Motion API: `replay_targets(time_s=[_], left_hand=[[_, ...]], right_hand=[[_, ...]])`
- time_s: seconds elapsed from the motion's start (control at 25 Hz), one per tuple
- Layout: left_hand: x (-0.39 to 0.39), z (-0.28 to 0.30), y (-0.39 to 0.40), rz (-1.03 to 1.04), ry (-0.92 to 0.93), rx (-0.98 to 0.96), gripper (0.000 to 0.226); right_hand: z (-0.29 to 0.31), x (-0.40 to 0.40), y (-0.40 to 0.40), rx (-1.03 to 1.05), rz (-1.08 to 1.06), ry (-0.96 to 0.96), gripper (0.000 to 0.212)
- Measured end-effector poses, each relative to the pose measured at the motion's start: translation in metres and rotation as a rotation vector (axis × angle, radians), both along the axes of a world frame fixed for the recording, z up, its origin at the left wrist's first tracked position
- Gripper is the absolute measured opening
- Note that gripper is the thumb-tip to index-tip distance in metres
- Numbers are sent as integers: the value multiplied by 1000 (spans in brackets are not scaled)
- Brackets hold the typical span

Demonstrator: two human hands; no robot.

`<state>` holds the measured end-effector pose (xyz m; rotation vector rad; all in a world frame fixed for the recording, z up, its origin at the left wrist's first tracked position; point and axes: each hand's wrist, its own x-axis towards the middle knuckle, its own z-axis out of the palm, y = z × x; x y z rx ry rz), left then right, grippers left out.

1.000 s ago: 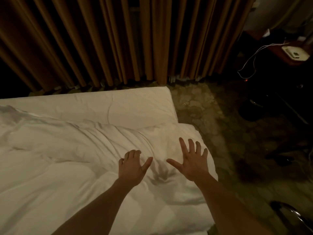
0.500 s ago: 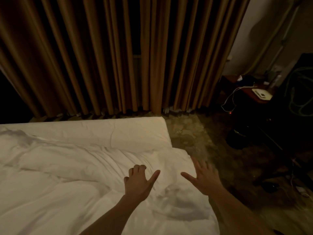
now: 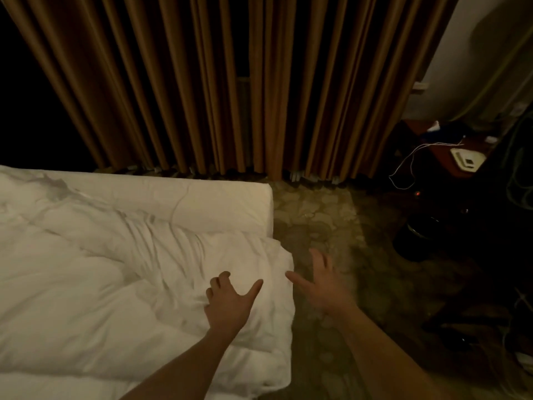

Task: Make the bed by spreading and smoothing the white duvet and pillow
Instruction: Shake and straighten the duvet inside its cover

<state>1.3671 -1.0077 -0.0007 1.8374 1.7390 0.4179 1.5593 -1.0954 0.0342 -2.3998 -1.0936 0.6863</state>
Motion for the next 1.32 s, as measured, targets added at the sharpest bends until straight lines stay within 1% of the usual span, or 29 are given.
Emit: replay_targets(time_s=[0.08,0.2,0.24,0.28,0.32,0.36,0.4,0.48,0.56,0.72,0.8,0.88,0.96,1.04,1.08,1.12,1.2,1.24,1.32], left_hand=[[25,8,-8,138,-177,-11,102],[48,8,-7,371,-458,-62,109],[54,5,-9,437,-527,-74,109],[58,1,-10,495,-591,-81,108],[62,-3,-10,564,-648,-91,107],[67,-10,-9,650,-702,-105,106],[71,-17,-7,734,-754,-116,106],[85,-33,0,853,-817,-105,105],[107,-46,10,942,-808,-87,106],[159,-53,33,1067,-811,-43,103],[174,-61,41,1161,-823,-33,104],[184,-70,42,1297,-827,-23,108],[201,-74,47,1491,-798,-30,113],[223,-80,59,1701,-785,-87,118],[235,-80,67,1790,-820,-128,121],[247,-79,77,1859,-900,-146,127],[266,-83,96,1987,-1051,-118,143],[272,-92,105,2040,-1129,-100,145],[275,-110,120,2057,-1246,-47,136]], right_hand=[[-6,14,5,134,-38,199,101],[-20,16,22,257,-213,593,103],[-27,15,27,261,-257,702,94],[-32,17,31,249,-291,784,80],[-36,20,37,216,-308,844,65],[-40,26,44,176,-305,883,54],[-43,35,54,135,-295,909,48],[-49,57,78,96,-291,955,47],[-57,80,104,62,-290,989,51],[-76,113,150,-97,-196,1077,60],[-86,122,167,-178,-173,1154,64],[-97,131,184,-261,-132,1216,71],[-110,142,208,-368,-74,1219,81],[-125,153,233,-476,42,1140,95],[-131,157,245,-535,124,1073,99],[-137,160,254,-581,208,1003,100],[-149,164,269,-605,344,913,96],[-154,168,274,-597,404,881,93],[-171,172,287,-559,520,854,86]])
